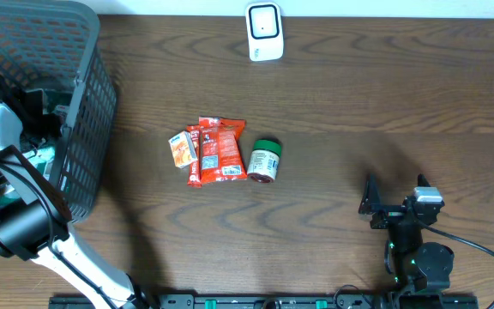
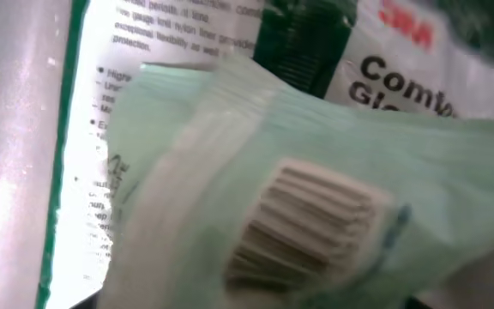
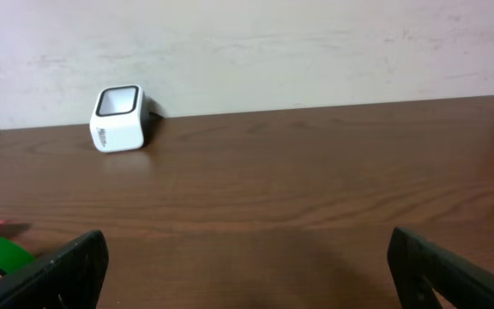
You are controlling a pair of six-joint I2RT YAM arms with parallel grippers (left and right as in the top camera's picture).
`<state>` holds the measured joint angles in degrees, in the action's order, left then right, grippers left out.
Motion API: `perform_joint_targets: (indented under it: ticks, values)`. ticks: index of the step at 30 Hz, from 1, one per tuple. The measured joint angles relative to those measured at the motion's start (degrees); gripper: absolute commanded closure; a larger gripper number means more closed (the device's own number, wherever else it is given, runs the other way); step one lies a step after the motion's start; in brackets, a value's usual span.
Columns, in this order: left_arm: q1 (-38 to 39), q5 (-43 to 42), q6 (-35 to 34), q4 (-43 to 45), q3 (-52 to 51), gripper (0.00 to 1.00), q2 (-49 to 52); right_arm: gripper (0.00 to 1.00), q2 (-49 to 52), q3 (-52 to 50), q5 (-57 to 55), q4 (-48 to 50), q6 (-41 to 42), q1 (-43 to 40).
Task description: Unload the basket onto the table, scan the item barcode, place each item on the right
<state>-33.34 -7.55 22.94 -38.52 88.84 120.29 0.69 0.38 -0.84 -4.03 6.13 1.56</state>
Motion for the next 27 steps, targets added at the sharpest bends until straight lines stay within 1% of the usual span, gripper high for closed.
perform_joint_targets:
  ticks: [10,11,13,14,15,19,23,25,26,27]
  values:
    - [0.02,-1.36,-5.18,-1.57,1.49,0.93,-1.6,0.01,0.0,0.0,0.0,0.0,0.0,0.0]
    - [0.07,-1.33,-5.31,-1.14,1.49,0.93,-3.8,0.01,0.0,0.0,0.0,0.0,0.0,0.0]
    - [0.09,-0.39,-6.73,2.27,1.53,0.93,-13.73,0.01,0.0,0.0,0.0,0.0,0.0,0.0]
    - [0.07,-0.22,-7.08,3.13,1.53,0.92,-16.0,0.01,0.0,0.0,0.0,0.0,0.0,0.0]
    - [0.09,0.39,-7.74,4.63,1.55,0.93,-20.7,0.01,0.0,0.0,0.0,0.0,0.0,0.0]
    - [0.09,1.16,-9.2,7.54,2.89,0.93,-34.38,0.01,0.0,0.0,0.0,0.0,0.0,0.0]
    - [0.17,1.46,-12.57,9.05,3.17,0.93,-43.78,0.01,0.0,0.0,0.0,0.0,0.0,0.0]
    - [0.17,0.74,-15.13,8.31,3.17,0.93,-47.06,0.01,0.0,0.0,0.0,0.0,0.0,0.0]
    - [0.17,-0.98,-17.9,6.54,3.17,0.93,-49.9,0.01,0.0,0.0,0.0,-0.02,0.0,0.0]
    - [0.17,-1.62,-18.71,5.97,3.17,0.93,-50.66,0.01,0.0,0.0,0.0,0.02,0.0,0.0]
